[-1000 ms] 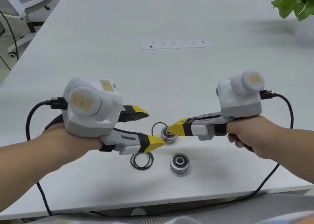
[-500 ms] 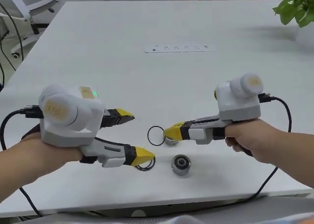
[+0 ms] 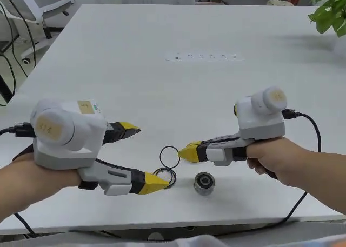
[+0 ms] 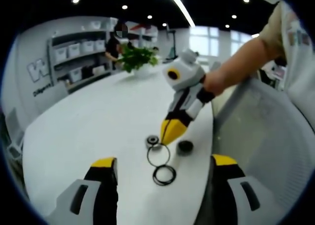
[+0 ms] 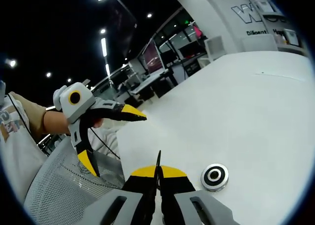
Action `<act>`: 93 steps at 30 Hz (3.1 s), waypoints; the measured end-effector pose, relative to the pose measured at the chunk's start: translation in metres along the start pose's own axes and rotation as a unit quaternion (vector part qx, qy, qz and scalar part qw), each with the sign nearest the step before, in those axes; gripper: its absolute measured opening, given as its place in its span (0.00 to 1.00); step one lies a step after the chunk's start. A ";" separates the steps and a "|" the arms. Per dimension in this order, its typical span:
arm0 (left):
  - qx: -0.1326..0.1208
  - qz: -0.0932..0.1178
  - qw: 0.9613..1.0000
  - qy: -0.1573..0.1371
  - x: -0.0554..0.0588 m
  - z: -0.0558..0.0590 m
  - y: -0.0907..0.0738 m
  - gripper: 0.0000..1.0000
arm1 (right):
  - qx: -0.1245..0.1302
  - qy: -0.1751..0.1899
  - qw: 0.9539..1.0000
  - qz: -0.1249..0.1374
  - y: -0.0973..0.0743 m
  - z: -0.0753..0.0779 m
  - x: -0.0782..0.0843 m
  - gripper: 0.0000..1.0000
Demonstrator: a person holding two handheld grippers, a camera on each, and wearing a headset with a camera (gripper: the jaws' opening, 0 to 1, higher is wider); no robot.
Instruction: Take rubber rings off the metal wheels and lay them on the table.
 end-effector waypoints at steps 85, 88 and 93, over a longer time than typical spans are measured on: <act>-0.047 0.008 0.998 -0.034 0.016 0.009 -0.034 0.97 | 0.028 -0.060 0.997 -0.040 0.000 -0.007 0.005 0.42; -0.046 0.012 0.998 -0.030 0.014 0.009 -0.034 0.98 | 0.029 -0.068 0.997 -0.035 -0.004 -0.012 0.003 0.43; -0.047 0.014 0.998 -0.032 0.013 0.009 -0.035 0.99 | 0.033 -0.076 0.996 -0.016 -0.014 -0.015 -0.003 0.47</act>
Point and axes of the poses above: the centre of the closed fingertips' face, and the gripper's own axes: y roughly forward along the fingers, z roughly to its right, x roughly out of its underside, the point moved 10 cm from there along -y, roughly backward along the fingers, and after that the axes turned 2 degrees about -x, right-handed, at the moved point
